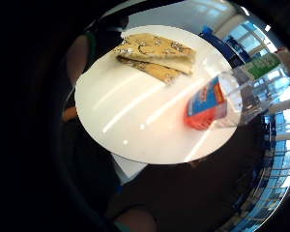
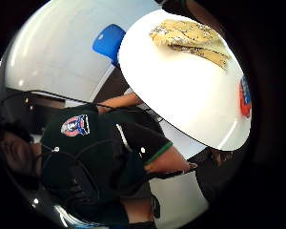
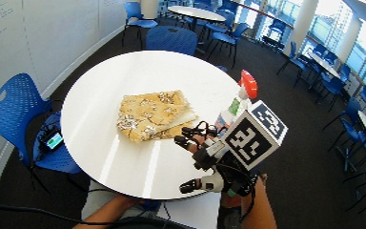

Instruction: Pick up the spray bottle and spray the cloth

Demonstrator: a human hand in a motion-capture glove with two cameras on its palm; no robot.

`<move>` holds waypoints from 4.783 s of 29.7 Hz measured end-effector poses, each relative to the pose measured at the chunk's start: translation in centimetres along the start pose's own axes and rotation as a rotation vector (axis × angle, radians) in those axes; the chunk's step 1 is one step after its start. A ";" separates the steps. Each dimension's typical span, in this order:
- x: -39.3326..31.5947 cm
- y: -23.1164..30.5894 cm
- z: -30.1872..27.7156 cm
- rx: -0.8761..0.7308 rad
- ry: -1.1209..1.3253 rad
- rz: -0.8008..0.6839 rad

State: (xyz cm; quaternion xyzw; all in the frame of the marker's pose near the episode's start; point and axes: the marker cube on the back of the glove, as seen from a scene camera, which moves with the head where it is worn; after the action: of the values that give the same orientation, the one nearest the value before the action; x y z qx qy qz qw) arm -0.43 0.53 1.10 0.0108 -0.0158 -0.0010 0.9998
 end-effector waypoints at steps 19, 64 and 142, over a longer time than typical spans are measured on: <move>0.2 -0.1 0.1 0.124 0.007 0.076; 15.2 -2.9 -0.8 0.682 -0.793 0.717; 14.7 -12.8 -5.7 0.181 -0.328 0.630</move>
State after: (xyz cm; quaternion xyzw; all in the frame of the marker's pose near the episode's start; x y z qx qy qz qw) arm 14.43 -12.22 -4.40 0.0933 -0.1786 0.3067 0.9302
